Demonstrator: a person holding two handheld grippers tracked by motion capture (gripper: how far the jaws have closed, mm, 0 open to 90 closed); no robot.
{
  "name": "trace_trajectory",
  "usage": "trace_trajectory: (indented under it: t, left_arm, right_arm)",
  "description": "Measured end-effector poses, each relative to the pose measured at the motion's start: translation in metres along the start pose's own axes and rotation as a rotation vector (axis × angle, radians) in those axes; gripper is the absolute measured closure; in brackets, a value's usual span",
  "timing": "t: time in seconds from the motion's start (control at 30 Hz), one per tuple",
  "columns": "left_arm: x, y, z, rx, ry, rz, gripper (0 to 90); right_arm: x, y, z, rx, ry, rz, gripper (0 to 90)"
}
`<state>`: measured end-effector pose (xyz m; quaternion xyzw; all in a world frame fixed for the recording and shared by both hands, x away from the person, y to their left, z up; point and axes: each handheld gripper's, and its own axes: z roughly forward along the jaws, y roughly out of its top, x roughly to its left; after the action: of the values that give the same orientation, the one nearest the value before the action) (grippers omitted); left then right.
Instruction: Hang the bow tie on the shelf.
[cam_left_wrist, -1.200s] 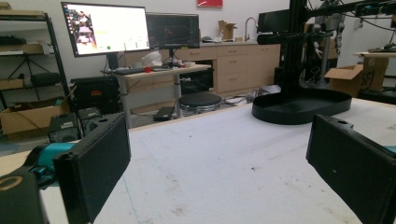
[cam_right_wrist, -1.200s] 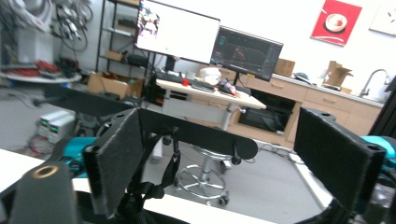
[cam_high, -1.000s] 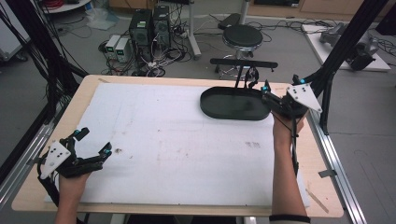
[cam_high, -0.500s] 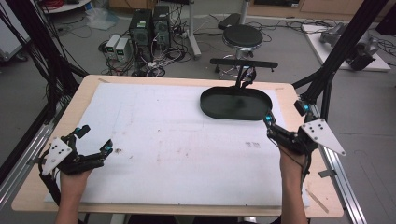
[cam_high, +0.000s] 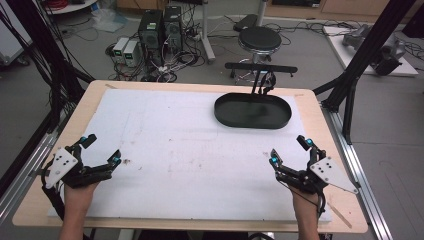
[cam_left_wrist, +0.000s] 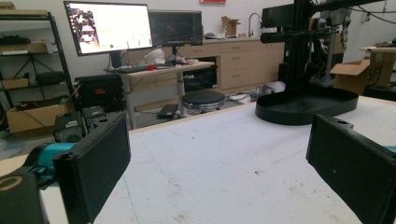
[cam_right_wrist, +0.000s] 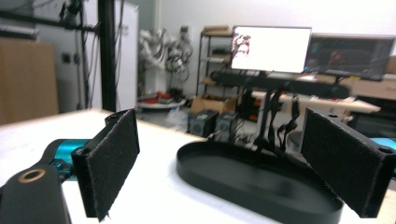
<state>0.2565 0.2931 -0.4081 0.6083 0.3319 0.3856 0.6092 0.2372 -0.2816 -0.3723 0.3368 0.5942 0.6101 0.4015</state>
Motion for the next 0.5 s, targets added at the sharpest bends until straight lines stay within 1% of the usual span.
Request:
trace_trajectory:
  t: [0.03, 0.07, 0.13, 0.17, 0.23, 0.27, 0.33, 0.37, 0.43, 0.47, 0.5]
  left_arm:
    - [0.0, 0.0, 0.0, 0.001, 0.001, 0.003, 6.8]
    - [0.0, 0.0, 0.0, 0.004, -0.001, 0.008, 6.8]
    - [0.0, 0.0, -0.001, 0.005, 0.001, 0.008, 6.8]
    - [0.0, 0.0, -0.001, 0.005, 0.001, 0.007, 6.8]
    - [0.0, 0.001, -0.003, 0.005, 0.003, 0.013, 6.9]
    - [0.0, 0.001, -0.004, 0.004, 0.003, 0.01, 6.8]
    - [0.0, 0.001, -0.005, 0.007, 0.002, 0.011, 6.8]
    - [0.0, 0.001, -0.005, 0.013, 0.001, 0.02, 6.8]
    - [-0.001, 0.001, -0.005, 0.013, 0.001, 0.016, 6.8]
    - [0.0, 0.0, -0.005, 0.013, 0.002, 0.013, 6.9]
    - [0.0, 0.0, -0.004, 0.011, 0.003, 0.011, 6.8]
  right_arm:
    - [0.0, 0.0, 0.0, 0.0, 0.0, 0.0, 11.5]
    - [0.003, 0.001, 0.002, -0.005, 0.009, -0.017, 11.5]
    - [0.004, 0.002, 0.002, -0.006, 0.01, -0.026, 11.5]
    - [0.005, 0.003, 0.004, -0.017, 0.015, -0.026, 11.5]
    - [0.005, 0.004, 0.004, -0.019, 0.014, -0.026, 11.5]
    - [0.005, 0.004, 0.006, -0.027, 0.016, -0.032, 11.5]
    - [0.006, 0.003, 0.007, -0.025, 0.015, -0.028, 11.5]
    - [0.005, 0.0, 0.01, -0.026, 0.014, -0.027, 11.5]
    - [0.005, -0.001, 0.01, -0.027, 0.012, -0.024, 11.5]
    - [0.005, -0.005, 0.011, -0.02, 0.015, -0.01, 11.5]
    - [0.005, -0.006, 0.011, -0.015, 0.016, -0.007, 11.5]
